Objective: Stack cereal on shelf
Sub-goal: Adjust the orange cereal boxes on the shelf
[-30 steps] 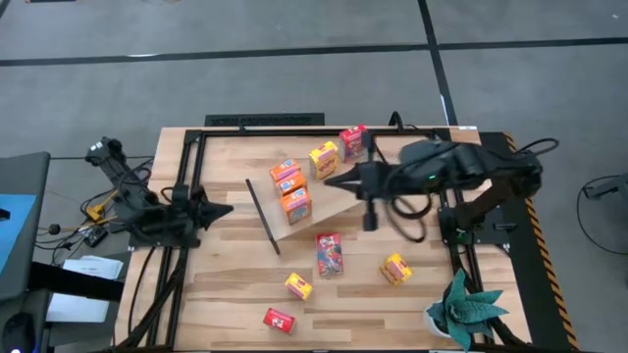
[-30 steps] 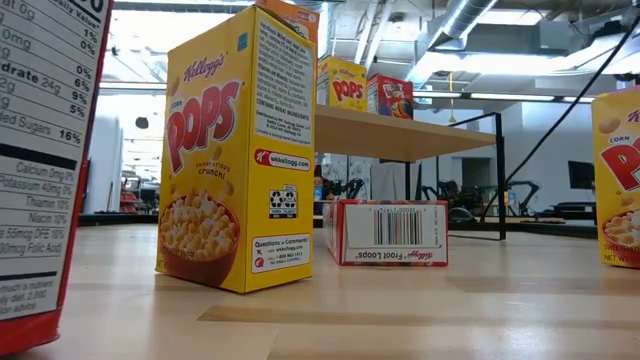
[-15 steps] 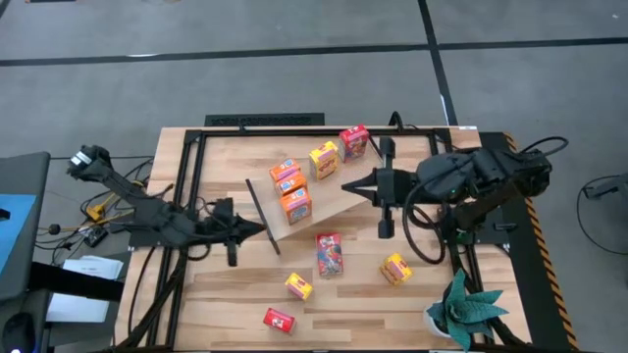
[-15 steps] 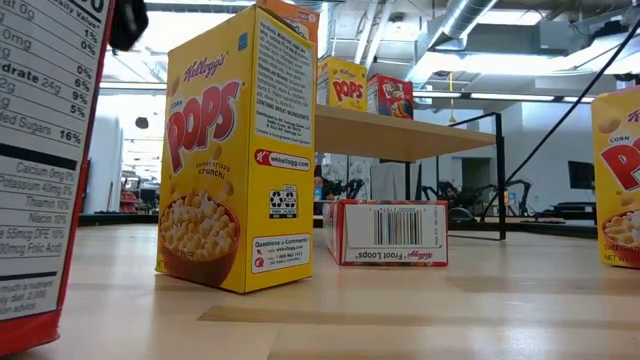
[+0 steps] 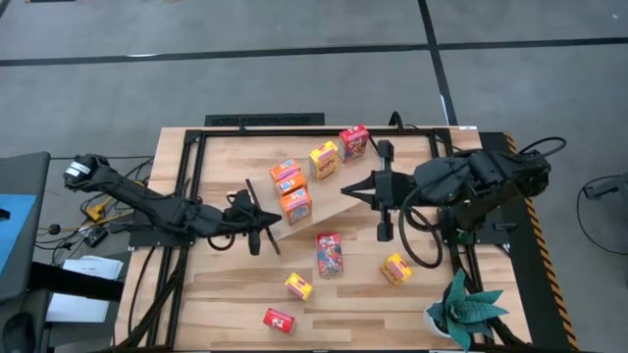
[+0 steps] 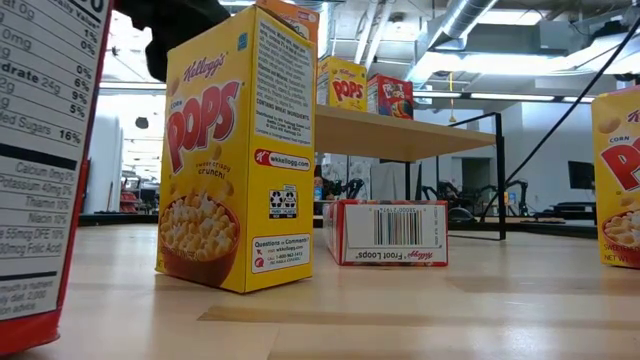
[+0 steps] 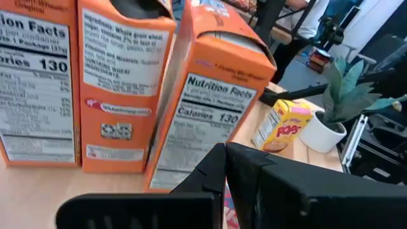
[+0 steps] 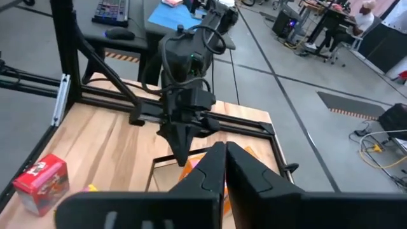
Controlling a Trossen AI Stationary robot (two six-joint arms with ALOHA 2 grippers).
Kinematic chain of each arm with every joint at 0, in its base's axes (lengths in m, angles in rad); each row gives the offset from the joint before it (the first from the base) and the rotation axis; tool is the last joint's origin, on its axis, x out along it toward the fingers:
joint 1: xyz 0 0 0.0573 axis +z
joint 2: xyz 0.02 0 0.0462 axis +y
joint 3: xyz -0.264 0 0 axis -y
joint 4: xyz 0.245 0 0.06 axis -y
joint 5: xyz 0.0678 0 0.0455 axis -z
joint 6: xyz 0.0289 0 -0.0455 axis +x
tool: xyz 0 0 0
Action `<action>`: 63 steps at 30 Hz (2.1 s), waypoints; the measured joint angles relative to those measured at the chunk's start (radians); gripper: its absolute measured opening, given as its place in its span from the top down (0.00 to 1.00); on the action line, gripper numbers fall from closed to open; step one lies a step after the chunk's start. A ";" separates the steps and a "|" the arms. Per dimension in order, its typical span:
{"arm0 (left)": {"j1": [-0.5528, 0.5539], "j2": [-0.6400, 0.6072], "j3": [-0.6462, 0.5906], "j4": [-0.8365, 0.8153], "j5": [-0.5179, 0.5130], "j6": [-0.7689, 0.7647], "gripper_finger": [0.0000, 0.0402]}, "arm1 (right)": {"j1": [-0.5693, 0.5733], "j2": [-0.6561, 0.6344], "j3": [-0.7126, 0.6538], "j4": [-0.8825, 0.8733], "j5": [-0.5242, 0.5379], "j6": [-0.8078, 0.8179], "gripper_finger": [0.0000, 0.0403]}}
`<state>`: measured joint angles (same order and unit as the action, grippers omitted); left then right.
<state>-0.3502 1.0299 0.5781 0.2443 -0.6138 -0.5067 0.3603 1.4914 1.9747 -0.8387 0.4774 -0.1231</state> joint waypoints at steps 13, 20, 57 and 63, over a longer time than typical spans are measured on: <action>0.097 0.003 0.000 0.000 0.054 0.022 1.00 | 0.000 0.000 0.000 -0.029 0.000 -0.005 0.94; 0.115 0.003 0.000 0.001 0.080 0.020 1.00 | 0.000 0.000 0.000 -0.036 0.000 -0.001 0.91; 0.075 0.003 0.000 -0.028 0.108 -0.028 1.00 | -0.161 0.205 -0.317 0.086 -0.176 0.133 0.98; 0.075 0.003 0.000 -0.029 0.104 -0.025 1.00 | -0.204 0.217 -0.316 0.076 -0.188 0.119 0.94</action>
<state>-0.2754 1.0325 0.5781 0.2156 -0.5098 -0.5320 0.1566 1.7081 1.6588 -0.7628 0.2897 -0.0041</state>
